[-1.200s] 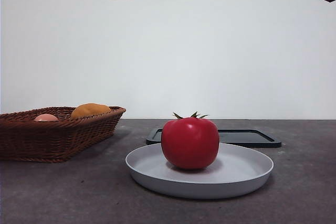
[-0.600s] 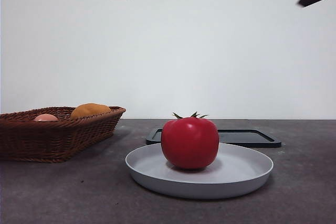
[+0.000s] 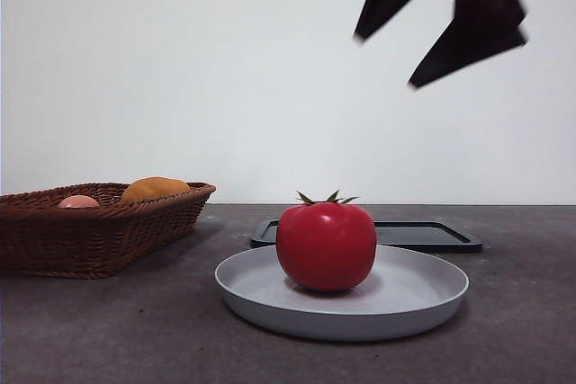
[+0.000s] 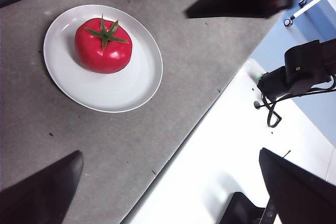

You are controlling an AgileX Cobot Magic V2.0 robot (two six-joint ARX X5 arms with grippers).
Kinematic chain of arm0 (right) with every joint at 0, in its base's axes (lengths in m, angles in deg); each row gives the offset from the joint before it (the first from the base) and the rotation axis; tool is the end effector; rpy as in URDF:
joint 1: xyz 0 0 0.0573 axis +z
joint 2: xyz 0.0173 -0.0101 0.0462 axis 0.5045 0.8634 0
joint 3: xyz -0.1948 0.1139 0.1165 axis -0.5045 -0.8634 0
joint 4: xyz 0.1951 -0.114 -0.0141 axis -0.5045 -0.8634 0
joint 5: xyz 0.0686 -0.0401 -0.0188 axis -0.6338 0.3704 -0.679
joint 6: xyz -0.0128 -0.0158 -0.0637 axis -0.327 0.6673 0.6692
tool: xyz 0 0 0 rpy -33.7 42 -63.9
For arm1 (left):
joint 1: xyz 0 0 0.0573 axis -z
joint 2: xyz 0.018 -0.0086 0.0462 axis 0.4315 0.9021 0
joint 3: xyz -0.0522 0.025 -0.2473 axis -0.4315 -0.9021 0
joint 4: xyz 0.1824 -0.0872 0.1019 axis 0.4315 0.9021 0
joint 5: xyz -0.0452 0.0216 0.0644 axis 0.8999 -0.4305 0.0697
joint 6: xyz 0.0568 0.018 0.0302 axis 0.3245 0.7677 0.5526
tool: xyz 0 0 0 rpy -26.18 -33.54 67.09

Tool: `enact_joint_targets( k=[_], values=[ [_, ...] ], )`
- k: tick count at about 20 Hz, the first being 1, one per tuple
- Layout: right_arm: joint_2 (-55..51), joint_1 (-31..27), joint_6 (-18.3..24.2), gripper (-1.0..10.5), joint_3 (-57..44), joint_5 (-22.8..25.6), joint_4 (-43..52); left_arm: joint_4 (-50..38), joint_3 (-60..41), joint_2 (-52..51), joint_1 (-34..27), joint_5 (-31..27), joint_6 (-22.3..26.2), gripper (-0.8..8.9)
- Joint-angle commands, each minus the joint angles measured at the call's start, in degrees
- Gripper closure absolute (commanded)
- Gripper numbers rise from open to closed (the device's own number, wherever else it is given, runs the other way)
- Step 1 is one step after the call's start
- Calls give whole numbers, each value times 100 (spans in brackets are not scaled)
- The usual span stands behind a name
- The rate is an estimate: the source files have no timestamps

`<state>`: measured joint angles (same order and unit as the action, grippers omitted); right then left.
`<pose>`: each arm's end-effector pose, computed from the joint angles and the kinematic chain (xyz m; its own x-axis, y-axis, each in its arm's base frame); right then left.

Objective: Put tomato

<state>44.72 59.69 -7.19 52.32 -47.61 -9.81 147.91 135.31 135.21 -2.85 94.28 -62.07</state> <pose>0.2003 0.1352 0.2754 0.3259 0.6380 -0.6976 -0.7036 0.6565 0.2717 0.1283 -0.0862 0.3362 0.1924 -0.7466 -0.6368 0.7200 0.5483 -0.4254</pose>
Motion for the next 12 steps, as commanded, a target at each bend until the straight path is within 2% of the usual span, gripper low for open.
enact_joint_targets(
  k=[1, 5, 12],
  values=[
    [433, 122, -33, 502, 92, 138, 251, -61, 125, 35, 17, 48, 72, 220],
    [1034, 223, -33, 502, 92, 144, 542, -63, 125, 35, 17, 48, 72, 220],
    [1812, 463, -46, 467, 92, 448, 1220, -66, 125, 35, 17, 48, 72, 220]
  ],
)
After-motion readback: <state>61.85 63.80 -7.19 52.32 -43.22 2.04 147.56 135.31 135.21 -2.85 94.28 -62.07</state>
